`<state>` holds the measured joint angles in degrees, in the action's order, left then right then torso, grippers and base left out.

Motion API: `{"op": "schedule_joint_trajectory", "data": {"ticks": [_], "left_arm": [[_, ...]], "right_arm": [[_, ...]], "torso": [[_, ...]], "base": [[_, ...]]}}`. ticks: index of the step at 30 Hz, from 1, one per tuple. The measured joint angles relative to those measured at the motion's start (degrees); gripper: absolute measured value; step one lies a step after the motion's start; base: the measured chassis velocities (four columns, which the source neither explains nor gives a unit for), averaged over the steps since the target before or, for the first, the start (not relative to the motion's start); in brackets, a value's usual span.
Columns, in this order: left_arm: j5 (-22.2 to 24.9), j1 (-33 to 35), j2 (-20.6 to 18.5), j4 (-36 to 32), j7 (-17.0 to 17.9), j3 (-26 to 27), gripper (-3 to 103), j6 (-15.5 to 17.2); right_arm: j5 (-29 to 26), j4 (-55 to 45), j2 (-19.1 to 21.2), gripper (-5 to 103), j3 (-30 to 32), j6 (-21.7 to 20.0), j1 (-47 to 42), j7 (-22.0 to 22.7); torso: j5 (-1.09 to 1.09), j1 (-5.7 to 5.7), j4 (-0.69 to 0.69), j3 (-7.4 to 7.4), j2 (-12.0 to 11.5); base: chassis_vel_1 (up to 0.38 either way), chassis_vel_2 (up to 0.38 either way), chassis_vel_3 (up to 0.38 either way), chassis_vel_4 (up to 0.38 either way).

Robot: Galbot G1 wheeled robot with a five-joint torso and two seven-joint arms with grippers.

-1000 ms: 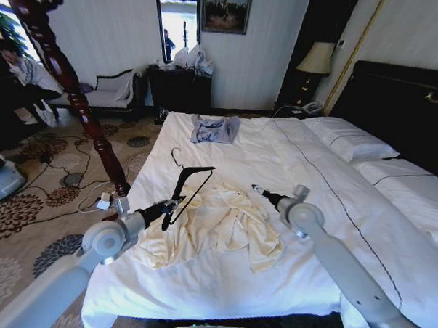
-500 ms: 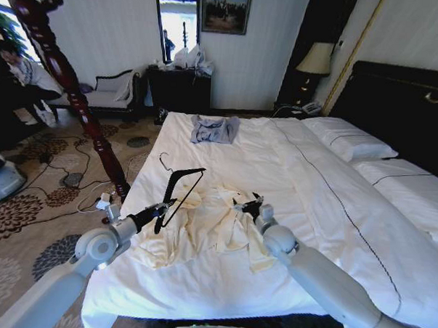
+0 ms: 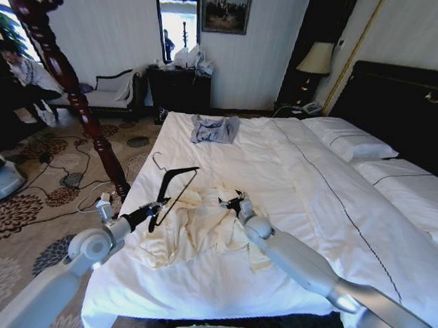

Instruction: Pick up the clothes from the bed and hang them on the clothes hanger.

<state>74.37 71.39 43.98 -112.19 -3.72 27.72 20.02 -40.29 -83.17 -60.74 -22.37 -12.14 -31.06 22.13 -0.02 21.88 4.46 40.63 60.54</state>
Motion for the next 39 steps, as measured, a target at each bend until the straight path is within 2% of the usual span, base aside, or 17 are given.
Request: {"op": "schedule_joint_trajectory", "data": {"ticks": [3,5,7,8,12,13,14,18,20,24,26,29,33,34,37,39], "left_arm": [[-0.31,-0.44,0.37,0.49,0.1,0.21,18,0.01],[-0.54,-0.36,0.35,0.48,0.09,0.21,18,0.1],[-2.2,0.38,-0.03,0.38,0.09,-0.14,18,0.55],[-2.2,0.38,-0.03,0.38,0.09,-0.14,18,0.55],[-3.51,2.42,0.1,-0.39,0.09,-0.34,18,0.86],[-3.51,2.42,0.1,-0.39,0.09,-0.34,18,0.86],[-3.66,3.02,0.12,-0.57,0.09,-0.27,18,0.87],[-3.9,4.07,-0.07,-1.01,0.1,0.2,18,0.87],[-3.89,4.67,-0.04,-1.35,0.11,0.64,18,0.86],[-4.02,5.51,0.29,-1.62,0.11,0.94,18,0.74],[-4.26,5.93,0.55,-1.62,0.11,1.04,18,0.5],[-4.39,6.11,0.68,-1.63,0.09,1.08,18,0.37],[-4.61,6.53,0.76,-1.74,0.0,1.19,18,0.2],[-4.61,6.53,0.76,-1.74,0.0,1.19,18,0.2],[-4.68,6.61,0.77,-1.85,-0.02,1.26,18,0.14],[-4.67,6.61,0.77,-1.89,-0.02,1.26,18,0.13]], "right_arm": [[0.87,2.12,-4.31,88,-0.85,-0.81,0.86,3.42],[1.1,2.43,-5.14,88,-0.96,-1.06,0.97,4.04],[1.62,2.94,-7.0,78,-1.38,-2.46,1.15,5.78],[1.62,2.94,-7.0,78,-1.38,-2.46,1.15,5.78],[4.59,3.37,-8.6,56,-1.86,-7.6,0.99,9.65],[4.59,3.37,-8.6,56,-1.86,-7.6,0.99,9.65],[6.44,3.84,-9.22,47,-1.86,-9.27,0.83,11.46],[9.35,4.9,-10.3,56,-1.59,-11.81,0.58,14.94],[9.38,5.17,-10.77,66,-1.39,-12.77,0.4,16.68],[8.64,5.38,-11.16,71,-1.25,-12.95,0.02,17.37],[8.68,5.66,-11.35,61,-1.21,-12.99,-0.28,17.57],[8.88,5.88,-11.51,55,-0.97,-13.01,-0.56,17.83],[10.27,6.77,-11.71,34,-0.18,-11.72,-0.91,17.05],[10.27,6.77,-11.71,34,-0.18,-11.72,-0.91,17.05],[10.9,7.25,-11.55,18,0.47,-11.33,-1.02,16.7],[11.02,7.27,-11.42,18,0.68,-11.32,-1.05,16.72]], "torso": [[0.01,0.01,-0.01,0.01,-0.01],[0.01,0.01,-0.01,0.01,0.0],[0.01,0.01,-0.02,0.0,0.0],[0.01,0.01,-0.02,0.0,0.0],[0.01,0.0,0.0,0.0,0.0],[0.01,0.0,0.0,0.0,0.0],[0.01,0.0,0.01,0.0,0.0],[0.01,0.0,-0.01,0.0,0.0],[0.02,0.0,0.0,0.0,0.0],[0.02,0.0,0.0,0.0,0.0],[0.02,0.0,-0.01,0.0,0.0],[0.02,0.0,0.0,0.0,0.0],[0.02,0.0,-0.01,0.0,0.0],[0.02,0.0,-0.01,0.0,0.0],[0.02,0.0,-0.01,0.0,0.0],[0.02,0.0,0.0,0.0,0.0]], "base": [[0.0,0.0,0.0,0.0],[0.0,0.0,0.0,0.0],[0.0,0.0,0.0,0.0],[0.0,0.0,0.0,0.0],[0.0,0.0,0.0,0.0],[0.0,0.0,0.0,0.0],[0.0,0.0,0.0,0.0],[0.0,0.0,0.0,0.0],[0.0,0.0,0.0,0.0],[0.0,0.0,0.0,0.0],[0.0,0.0,0.0,0.0],[0.0,0.0,0.0,0.0],[0.0,0.0,0.0,0.0],[0.0,0.0,0.0,0.0],[0.0,0.0,0.0,0.0],[0.0,0.0,0.0,0.0]]}}
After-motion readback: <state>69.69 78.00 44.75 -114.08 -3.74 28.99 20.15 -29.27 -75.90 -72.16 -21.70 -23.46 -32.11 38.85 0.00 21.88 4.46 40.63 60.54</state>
